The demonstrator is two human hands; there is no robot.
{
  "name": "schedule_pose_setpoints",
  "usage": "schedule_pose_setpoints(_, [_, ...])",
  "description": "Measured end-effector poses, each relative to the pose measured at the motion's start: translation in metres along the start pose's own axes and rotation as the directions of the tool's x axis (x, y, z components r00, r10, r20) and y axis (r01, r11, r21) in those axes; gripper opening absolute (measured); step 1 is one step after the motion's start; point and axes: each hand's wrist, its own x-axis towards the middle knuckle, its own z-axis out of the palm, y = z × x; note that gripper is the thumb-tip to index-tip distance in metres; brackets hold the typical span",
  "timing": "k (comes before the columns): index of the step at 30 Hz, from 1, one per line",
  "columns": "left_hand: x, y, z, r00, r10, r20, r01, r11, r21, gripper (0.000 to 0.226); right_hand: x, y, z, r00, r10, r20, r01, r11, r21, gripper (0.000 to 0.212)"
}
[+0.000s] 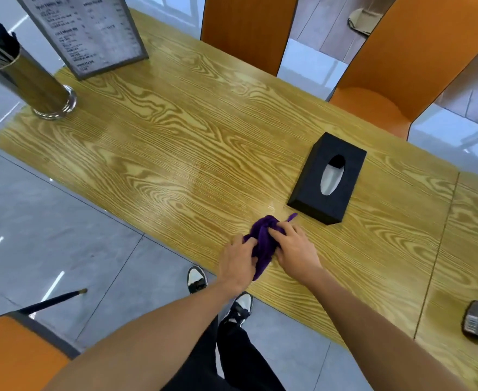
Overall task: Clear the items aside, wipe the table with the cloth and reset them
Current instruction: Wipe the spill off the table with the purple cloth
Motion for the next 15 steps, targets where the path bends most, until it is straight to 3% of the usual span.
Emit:
schedule_pose_setpoints(9, [-0.044, 0.065, 0.062, 0.976, 0.080, 0.203, -0.078, 0.997, -0.014, 0.024, -0.109, 0.053, 0.028, 0.982, 0.180, -0.052, -0.171, 0.974, 0.146, 0.050])
schedule_pose_setpoints(12, [-0.064, 0.079, 0.085, 0.943, 0.142, 0.300, -0.111, 0.987, -0.117, 0.033, -0.141, 0.068, 0.037, 0.970, 0.236, -0.057, -0.218, 0.949, 0.227, 0.047])
schedule_pose_setpoints(15, [-0.080, 0.088, 0.098, 0.910, 0.151, 0.387, -0.045, 0.962, -0.269, 0.038, -0.167, 0.078, 0.043, 0.953, 0.303, -0.007, -0.289, 0.916, 0.279, 0.047])
